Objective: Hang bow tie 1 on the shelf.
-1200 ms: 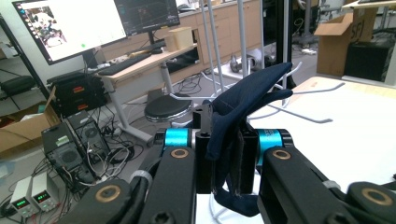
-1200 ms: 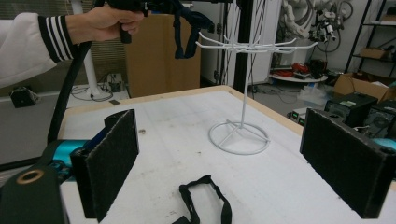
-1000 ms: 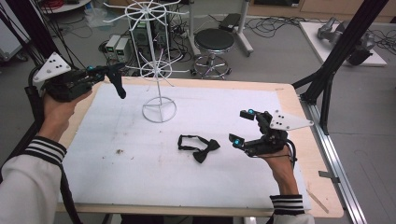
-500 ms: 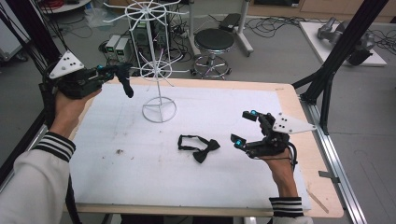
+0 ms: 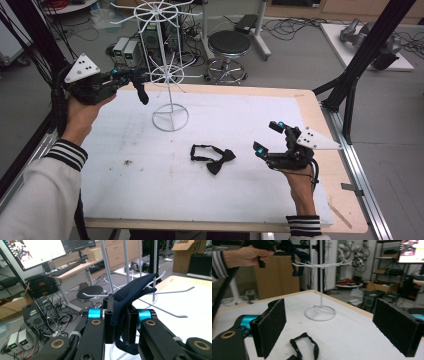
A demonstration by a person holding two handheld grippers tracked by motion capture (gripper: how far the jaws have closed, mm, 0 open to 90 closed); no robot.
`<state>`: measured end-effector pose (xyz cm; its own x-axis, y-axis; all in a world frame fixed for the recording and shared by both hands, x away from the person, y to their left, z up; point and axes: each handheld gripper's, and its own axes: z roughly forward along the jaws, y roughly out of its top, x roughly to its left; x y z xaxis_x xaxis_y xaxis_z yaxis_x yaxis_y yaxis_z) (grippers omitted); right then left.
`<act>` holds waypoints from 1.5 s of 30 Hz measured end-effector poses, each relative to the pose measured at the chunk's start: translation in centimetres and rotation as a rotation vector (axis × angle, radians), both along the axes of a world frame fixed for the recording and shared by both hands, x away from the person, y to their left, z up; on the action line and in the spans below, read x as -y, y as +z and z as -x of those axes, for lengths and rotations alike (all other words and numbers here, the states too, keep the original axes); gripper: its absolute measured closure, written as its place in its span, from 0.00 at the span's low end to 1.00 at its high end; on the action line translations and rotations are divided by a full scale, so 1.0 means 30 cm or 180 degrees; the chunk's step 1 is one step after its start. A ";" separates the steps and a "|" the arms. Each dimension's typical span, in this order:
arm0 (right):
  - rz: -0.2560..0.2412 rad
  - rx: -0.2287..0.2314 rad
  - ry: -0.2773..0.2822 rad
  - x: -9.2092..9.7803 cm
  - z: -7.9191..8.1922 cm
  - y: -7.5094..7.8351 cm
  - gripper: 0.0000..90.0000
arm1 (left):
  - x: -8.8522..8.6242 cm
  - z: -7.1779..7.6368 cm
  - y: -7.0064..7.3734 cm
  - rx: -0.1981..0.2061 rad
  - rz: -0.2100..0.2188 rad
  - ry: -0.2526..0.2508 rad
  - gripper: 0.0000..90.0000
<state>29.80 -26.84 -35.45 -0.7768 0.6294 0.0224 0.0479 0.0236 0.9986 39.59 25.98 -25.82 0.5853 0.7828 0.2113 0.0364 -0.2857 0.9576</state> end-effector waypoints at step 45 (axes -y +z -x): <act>-0.0214 -0.0001 -0.0231 0.016 0.055 -0.085 0.12 | -0.021 0.090 -0.042 -0.0035 0.0623 -0.0316 0.12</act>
